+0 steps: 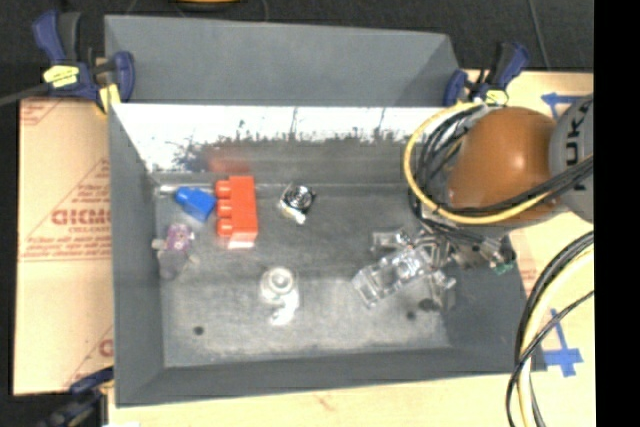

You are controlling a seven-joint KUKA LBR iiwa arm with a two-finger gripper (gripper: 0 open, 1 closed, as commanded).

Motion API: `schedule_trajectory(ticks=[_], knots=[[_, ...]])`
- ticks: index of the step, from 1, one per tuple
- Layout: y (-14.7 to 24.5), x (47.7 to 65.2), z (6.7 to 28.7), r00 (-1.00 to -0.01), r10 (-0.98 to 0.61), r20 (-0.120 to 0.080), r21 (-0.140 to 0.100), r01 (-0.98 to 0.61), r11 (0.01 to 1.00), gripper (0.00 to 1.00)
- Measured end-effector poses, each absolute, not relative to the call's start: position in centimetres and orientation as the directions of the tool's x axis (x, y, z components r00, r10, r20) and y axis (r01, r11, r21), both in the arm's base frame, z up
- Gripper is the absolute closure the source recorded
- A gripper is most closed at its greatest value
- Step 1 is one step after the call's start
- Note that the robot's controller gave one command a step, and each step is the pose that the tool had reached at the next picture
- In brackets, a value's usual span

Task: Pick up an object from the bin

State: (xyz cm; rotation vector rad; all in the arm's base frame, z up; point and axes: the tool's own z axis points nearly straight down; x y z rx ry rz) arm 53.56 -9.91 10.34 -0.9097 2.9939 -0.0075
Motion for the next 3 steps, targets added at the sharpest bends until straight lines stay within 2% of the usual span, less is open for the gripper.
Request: schedule_trajectory(ticks=[1,2,3], knots=[[-9.5,54.3,7.1,-0.744,-0.668,-0.003,-0.004,-0.668,0.744,0.00],[-9.4,50.4,7.0,-0.508,-0.861,-0.001,-0.002,-0.861,0.508,0.00],[-9.4,50.4,7.1,-0.508,-0.861,-0.001,-0.003,-0.861,0.508,1.00]])
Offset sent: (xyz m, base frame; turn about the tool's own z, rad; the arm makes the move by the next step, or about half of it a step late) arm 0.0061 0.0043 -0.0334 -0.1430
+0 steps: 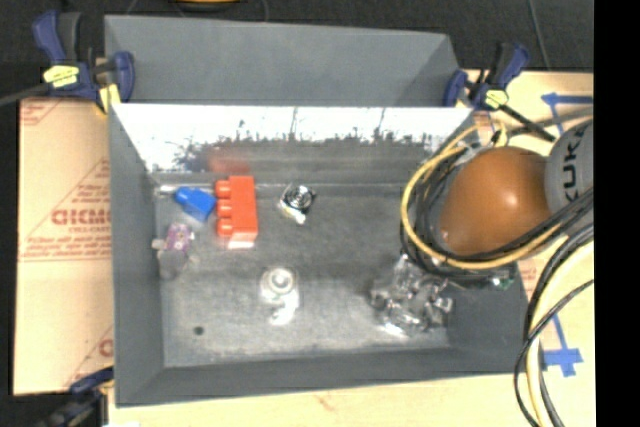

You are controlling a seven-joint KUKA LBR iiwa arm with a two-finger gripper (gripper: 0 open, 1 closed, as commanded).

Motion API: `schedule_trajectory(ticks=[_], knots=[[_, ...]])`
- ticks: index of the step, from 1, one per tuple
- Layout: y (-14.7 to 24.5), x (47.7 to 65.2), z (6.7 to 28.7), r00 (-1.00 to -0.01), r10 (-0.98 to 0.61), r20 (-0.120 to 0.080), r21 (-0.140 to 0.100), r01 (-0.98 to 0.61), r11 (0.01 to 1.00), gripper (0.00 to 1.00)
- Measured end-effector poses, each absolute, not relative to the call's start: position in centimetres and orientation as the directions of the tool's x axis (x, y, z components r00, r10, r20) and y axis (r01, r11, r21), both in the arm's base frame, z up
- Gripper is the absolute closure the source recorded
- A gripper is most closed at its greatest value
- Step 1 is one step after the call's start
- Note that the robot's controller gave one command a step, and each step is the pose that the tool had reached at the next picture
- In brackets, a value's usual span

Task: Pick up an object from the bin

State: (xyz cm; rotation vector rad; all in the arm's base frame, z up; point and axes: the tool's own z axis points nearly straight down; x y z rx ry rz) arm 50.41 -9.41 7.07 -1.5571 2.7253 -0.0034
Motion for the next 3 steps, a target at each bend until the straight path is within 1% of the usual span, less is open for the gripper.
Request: schedule_trajectory(ticks=[1,2,3], knots=[[-9.5,50.5,9.3,-0.512,-0.859,0.000,-0.002,-0.859,0.512,1.00],[-9.5,50.5,10.8,-0.516,-0.856,-0.001,-0.002,-0.856,0.516,1.00],[-9.6,50.6,15.4,-0.521,-0.854,-0.001,-0.004,-0.854,0.521,1.00]])
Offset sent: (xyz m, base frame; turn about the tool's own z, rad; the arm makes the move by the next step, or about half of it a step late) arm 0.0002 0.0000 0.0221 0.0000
